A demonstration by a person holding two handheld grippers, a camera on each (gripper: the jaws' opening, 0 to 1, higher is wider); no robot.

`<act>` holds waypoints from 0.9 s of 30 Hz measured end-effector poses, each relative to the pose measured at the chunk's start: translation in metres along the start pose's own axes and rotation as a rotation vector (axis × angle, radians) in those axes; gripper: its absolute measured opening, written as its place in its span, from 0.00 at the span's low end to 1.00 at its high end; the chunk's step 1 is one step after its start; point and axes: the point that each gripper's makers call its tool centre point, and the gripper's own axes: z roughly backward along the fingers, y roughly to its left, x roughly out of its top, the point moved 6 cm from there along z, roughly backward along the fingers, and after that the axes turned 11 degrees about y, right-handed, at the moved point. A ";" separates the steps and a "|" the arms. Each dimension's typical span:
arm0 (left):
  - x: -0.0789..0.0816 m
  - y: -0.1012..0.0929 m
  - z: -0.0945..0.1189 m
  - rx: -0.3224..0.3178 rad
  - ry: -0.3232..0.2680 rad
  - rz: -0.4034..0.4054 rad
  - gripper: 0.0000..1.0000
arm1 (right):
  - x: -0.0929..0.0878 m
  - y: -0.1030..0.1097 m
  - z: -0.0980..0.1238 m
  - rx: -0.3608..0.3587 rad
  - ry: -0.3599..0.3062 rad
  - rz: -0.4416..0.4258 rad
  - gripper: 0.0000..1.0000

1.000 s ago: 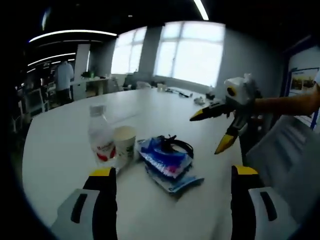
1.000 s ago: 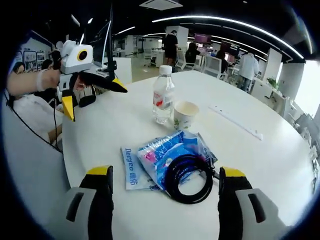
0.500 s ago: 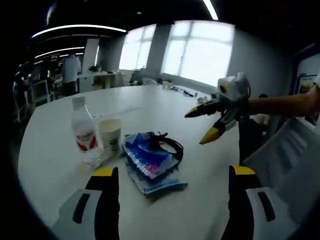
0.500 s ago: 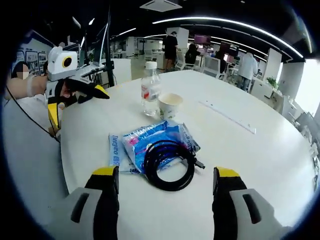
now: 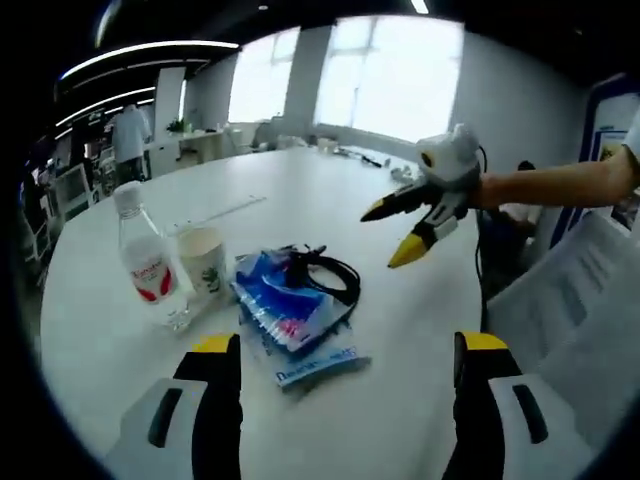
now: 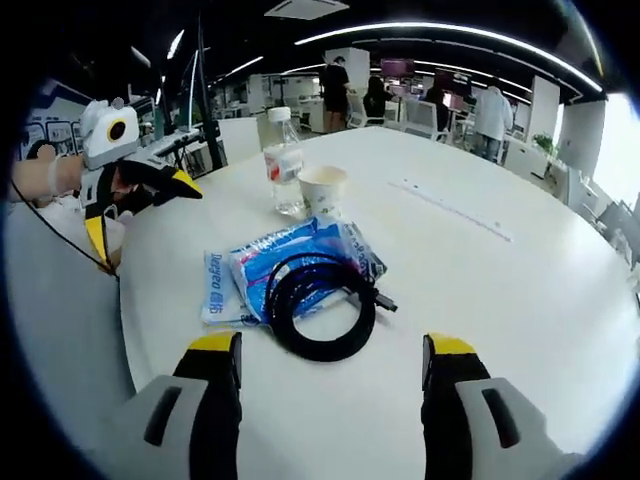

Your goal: Arrange the tabletop items into an orderly group along one side of the table until the central work area is clear of visible clutter.

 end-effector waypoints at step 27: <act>0.042 0.010 -0.064 0.048 -0.085 0.014 0.51 | 0.005 -0.015 -0.034 0.002 0.073 -0.037 0.43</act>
